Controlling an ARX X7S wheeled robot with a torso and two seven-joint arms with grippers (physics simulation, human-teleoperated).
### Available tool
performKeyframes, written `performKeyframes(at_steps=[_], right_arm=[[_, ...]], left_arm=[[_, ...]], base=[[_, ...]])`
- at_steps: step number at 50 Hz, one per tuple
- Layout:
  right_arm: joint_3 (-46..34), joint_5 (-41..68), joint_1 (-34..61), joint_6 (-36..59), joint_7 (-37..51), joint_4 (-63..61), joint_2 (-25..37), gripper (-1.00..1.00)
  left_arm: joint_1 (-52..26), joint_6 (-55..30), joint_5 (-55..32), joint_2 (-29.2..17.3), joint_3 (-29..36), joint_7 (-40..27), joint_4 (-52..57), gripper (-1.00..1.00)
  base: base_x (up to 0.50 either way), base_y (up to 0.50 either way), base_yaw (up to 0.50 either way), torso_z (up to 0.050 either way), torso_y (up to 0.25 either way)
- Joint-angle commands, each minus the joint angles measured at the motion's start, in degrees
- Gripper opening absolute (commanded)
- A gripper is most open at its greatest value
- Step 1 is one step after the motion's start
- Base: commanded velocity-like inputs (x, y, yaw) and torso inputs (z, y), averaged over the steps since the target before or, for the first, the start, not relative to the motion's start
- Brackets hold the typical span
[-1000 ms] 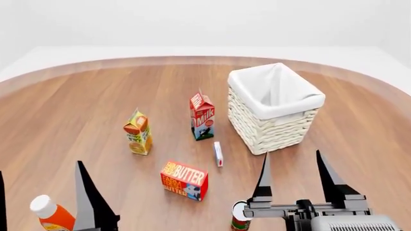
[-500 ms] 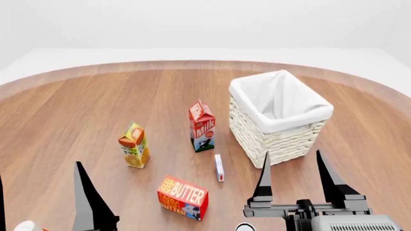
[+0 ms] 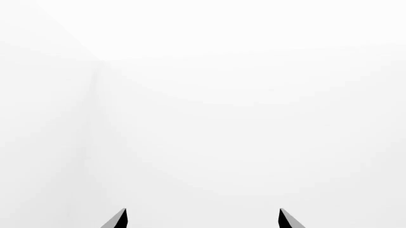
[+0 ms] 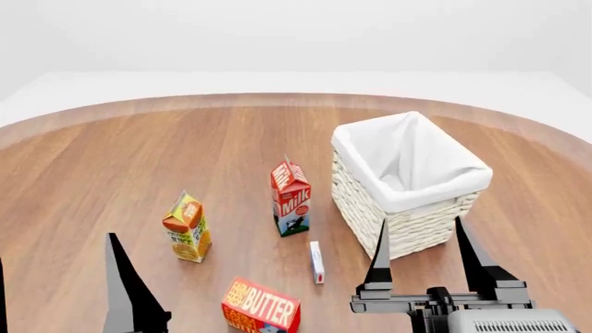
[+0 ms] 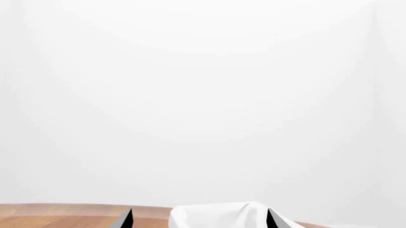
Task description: Pick up the cream cheese box and the butter, and put them in the basket.
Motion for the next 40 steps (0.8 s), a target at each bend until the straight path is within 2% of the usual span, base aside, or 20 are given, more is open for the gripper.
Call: performKeyframes(at_steps=[1,24,40], right_arm=[[-0.22,0.05,0.1,0.1,0.32,-0.09,0.22,1.0],[-0.58,-0.02,0.05,-0.03,1.07,-0.79,0.66,1.0],[-0.98,0.11,0.41,-0.54,1.21,-0.14,0.96,1.0]], left_arm=[[0.02,0.13,-0.06,-0.28,0.16,-0.36,0.02,1.0],[0.04,0.14,-0.37,-0.98,0.33,-0.97,0.32,1.0],[0.07,0.44,-0.37,-1.32,0.53,-1.41,0.06,1.0]], base=[[0.16,0.0,0.0,0.0,0.0],[0.15,0.0,0.0,0.0,0.0],[0.01,0.0,0.0,0.0,0.001]])
